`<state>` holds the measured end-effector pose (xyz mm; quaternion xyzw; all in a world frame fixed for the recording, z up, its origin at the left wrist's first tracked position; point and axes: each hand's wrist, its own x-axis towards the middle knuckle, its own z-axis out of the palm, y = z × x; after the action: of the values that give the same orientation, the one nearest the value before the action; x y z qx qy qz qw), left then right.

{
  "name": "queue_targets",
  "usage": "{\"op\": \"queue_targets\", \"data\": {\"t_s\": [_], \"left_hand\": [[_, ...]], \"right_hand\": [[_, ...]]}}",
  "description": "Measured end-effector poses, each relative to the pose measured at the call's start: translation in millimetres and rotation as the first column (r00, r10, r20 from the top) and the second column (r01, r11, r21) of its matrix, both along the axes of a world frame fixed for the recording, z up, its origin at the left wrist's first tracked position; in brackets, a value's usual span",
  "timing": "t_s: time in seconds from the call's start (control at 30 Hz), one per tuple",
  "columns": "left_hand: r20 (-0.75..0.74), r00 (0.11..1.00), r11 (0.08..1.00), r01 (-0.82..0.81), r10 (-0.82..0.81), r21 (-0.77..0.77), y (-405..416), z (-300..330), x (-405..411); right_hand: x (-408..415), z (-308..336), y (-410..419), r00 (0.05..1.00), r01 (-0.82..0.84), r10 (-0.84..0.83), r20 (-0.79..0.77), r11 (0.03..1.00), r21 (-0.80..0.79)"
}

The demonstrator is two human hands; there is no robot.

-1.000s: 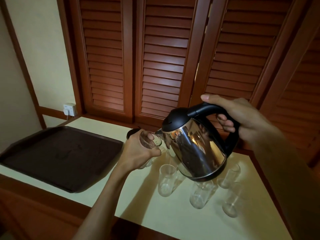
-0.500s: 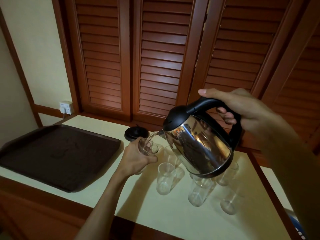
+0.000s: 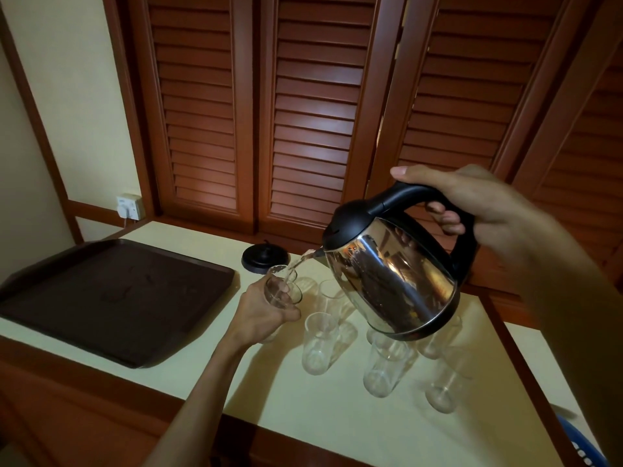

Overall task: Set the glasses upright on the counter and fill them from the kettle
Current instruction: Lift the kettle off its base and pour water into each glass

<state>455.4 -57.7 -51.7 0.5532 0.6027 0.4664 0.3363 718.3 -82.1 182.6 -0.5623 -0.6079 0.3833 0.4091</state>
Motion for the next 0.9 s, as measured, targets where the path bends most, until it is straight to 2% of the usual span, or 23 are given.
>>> {"op": "queue_targets", "data": {"t_s": [0.47,0.9], "left_hand": [[-0.023,1.000,1.000,0.001,-0.001,0.000,-2,-11,-4],[0.020,1.000,1.000,0.018,-0.019,0.003,-4,-15,-5]], "right_hand": [[1,-4,-2,1.000,0.020,-0.020,-0.012,1.000,0.010],[2,-9,1,1.000,-0.015,0.014,-0.023,1.000,-0.005]]}}
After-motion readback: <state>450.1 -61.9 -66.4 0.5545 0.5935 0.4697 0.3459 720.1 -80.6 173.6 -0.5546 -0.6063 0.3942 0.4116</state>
